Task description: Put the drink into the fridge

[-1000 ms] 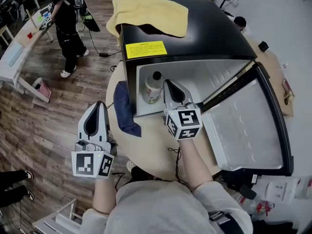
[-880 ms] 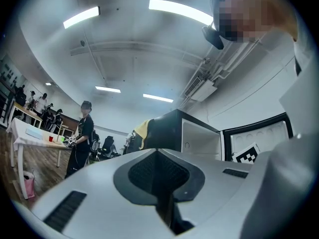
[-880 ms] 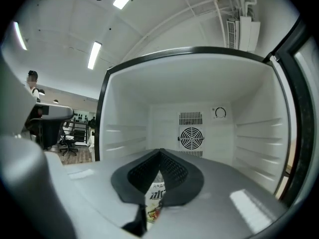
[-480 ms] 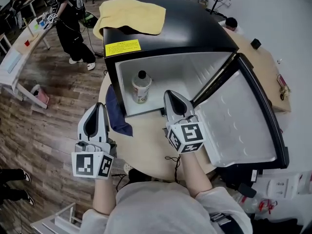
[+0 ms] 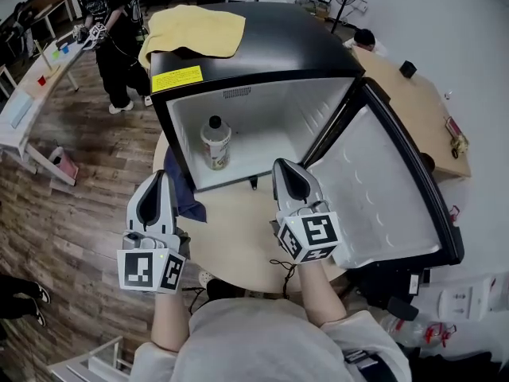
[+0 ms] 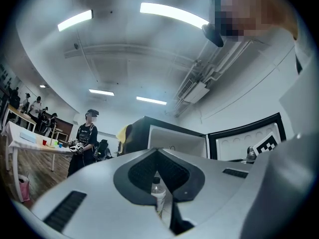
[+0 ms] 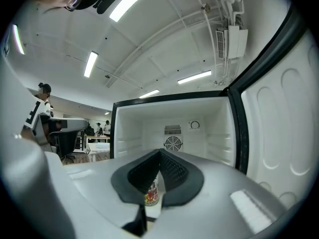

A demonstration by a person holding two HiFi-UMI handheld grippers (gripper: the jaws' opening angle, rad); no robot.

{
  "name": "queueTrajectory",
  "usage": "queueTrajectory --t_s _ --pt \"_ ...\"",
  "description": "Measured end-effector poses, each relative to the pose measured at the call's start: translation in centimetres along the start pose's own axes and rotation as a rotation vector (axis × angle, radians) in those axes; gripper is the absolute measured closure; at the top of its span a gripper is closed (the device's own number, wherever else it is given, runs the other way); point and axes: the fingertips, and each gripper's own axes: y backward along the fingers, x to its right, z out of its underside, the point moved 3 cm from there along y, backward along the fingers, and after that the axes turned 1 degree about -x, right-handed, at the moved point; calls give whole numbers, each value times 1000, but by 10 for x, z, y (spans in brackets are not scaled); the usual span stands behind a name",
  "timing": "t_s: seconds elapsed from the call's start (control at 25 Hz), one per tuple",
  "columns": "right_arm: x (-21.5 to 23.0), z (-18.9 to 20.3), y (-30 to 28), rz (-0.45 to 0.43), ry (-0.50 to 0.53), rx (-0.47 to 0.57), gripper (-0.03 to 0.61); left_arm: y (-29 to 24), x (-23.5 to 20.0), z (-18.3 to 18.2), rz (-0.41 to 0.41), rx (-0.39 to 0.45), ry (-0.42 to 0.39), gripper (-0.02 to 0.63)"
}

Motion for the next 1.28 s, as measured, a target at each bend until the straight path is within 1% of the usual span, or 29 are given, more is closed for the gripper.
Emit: queueTrajectory --t_s 0.44,0.8,1.28 --pt "15 -3 47 28 2 14 568 11 34 -4 17 12 -12 605" --pt "25 -9 81 28 24 40 568 20 68 -4 30 14 -15 606" --pt "31 -13 111 20 13 61 568 37 93 -6 21 25 -16 606"
